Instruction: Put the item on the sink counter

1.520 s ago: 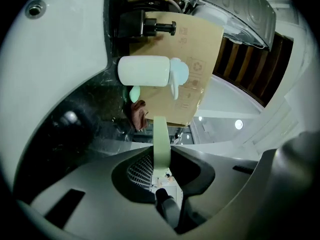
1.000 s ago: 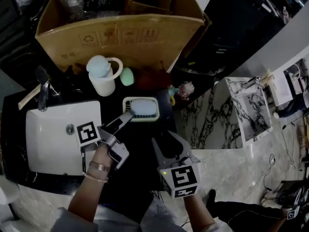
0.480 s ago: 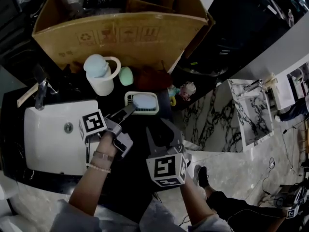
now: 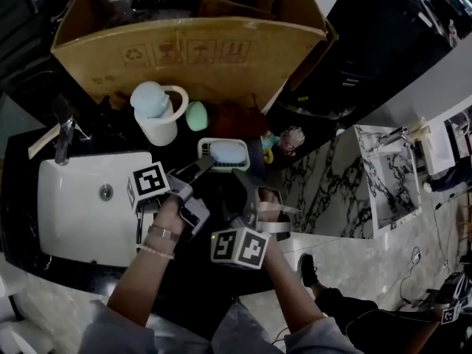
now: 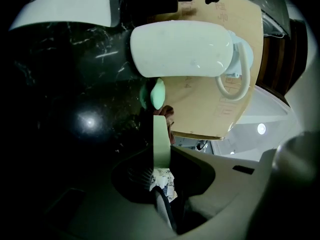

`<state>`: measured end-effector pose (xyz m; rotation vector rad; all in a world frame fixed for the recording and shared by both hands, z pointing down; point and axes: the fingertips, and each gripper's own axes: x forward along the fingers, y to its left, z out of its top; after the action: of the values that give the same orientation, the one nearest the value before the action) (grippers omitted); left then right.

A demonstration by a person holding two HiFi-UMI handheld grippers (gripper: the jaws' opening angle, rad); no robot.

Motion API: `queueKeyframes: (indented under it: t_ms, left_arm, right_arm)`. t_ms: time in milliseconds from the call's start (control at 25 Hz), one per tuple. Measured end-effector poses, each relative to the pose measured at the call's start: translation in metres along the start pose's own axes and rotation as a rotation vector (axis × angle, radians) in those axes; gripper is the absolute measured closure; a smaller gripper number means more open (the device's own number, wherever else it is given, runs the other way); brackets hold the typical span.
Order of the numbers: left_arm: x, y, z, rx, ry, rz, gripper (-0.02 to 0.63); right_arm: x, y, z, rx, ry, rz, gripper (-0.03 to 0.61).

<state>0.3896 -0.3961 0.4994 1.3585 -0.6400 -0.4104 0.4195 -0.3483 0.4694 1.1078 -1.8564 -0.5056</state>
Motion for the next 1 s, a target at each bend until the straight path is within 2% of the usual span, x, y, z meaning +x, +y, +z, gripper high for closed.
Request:
queueKeyframes:
  t_ms: [200,320,480,520,800,1000]
  left_arm:
    - [0.001,0.001,0.001,-0.016,-0.002,-0.001,0.531]
    - [0.001,0.002,0.001,-0.027,-0.002,-0.002,0.531]
    - [0.001,0.002,0.001,-0.030,0.000,-0.003,0.531]
    - [0.001,0.001,0.001,-0.030,0.000,-0.004,0.531]
    - [0.001,-0.001,0.004,-0.070,-0.001,-0.040,0.529]
    - [-0.005,-0.001,-0.004,-0.039,0.050,-0.018,0.515]
  right_arm:
    - [0.015,0.011,-0.004,-0.241,0.034,-0.031,0.424]
    - [0.023,0.019,-0.003,-0.312,0.032,-0.024,0.428]
    - [0.031,0.022,-0.005,-0.366,0.058,-0.033,0.439]
    - [0.032,0.023,-0.007,-0.376,0.065,-0.034,0.496]
    - [0.034,0.014,-0.004,-0.403,0.089,-0.043,0.504]
    - [0.036,0.020,-0.007,-0.396,0.118,-0.005,0.505]
